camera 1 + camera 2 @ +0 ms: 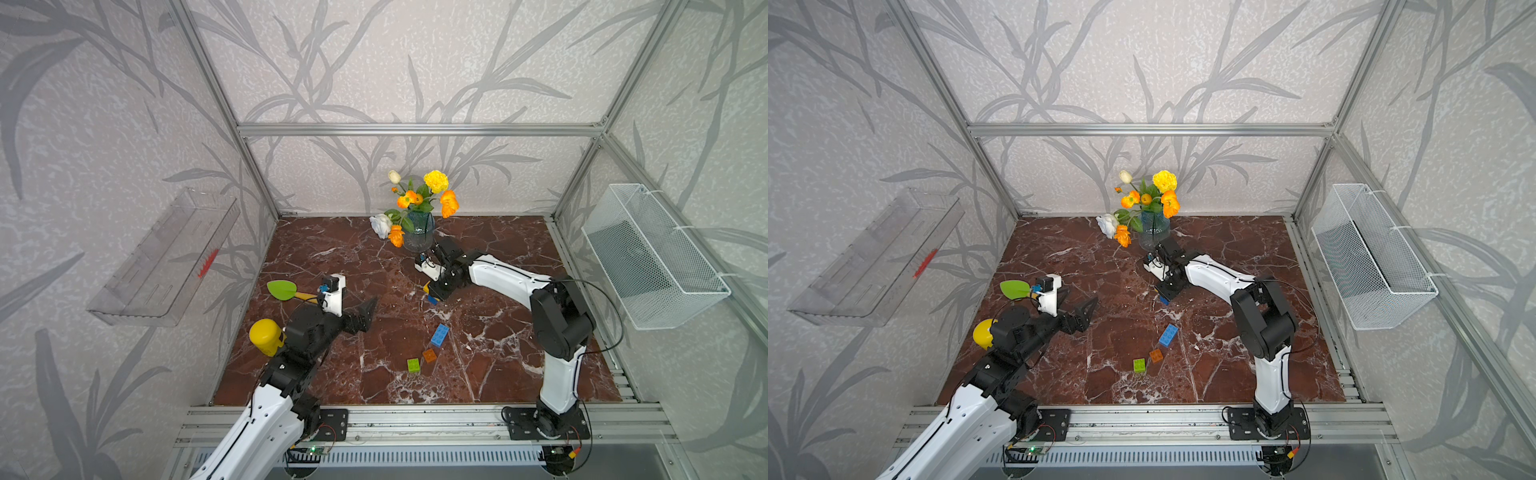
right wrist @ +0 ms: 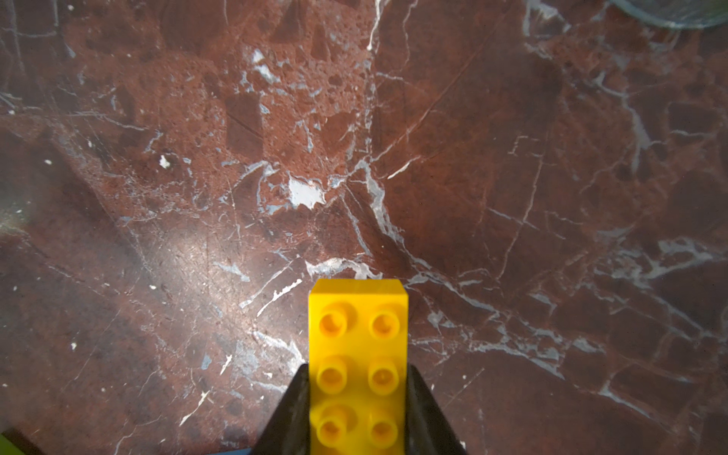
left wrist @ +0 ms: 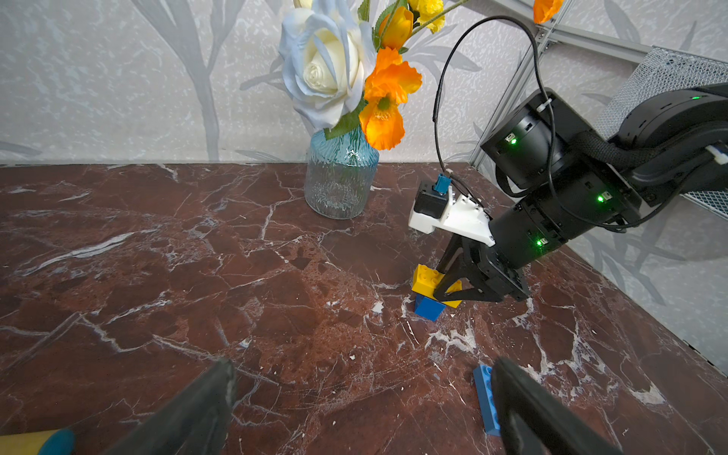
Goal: Assemble the letter f with lego
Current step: Assemble the lego brick with the lego brick.
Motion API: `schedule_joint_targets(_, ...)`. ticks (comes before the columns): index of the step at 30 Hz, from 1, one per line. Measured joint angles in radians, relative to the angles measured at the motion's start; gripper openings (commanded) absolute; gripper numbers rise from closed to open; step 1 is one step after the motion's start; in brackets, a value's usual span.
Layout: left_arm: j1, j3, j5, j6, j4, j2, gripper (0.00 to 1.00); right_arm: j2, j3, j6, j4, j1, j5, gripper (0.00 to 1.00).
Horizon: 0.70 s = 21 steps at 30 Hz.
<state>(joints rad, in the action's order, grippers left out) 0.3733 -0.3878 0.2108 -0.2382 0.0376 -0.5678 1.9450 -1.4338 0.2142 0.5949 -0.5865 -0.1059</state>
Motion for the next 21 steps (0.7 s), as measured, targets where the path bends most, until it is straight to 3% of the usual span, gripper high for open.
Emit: schedule_joint_targets(21, 0.000, 0.000, 0.000, 0.000, 0.000, 0.002, 0.99, -0.020, 0.029, -0.041, -0.002, 0.006, -0.006, 0.15)
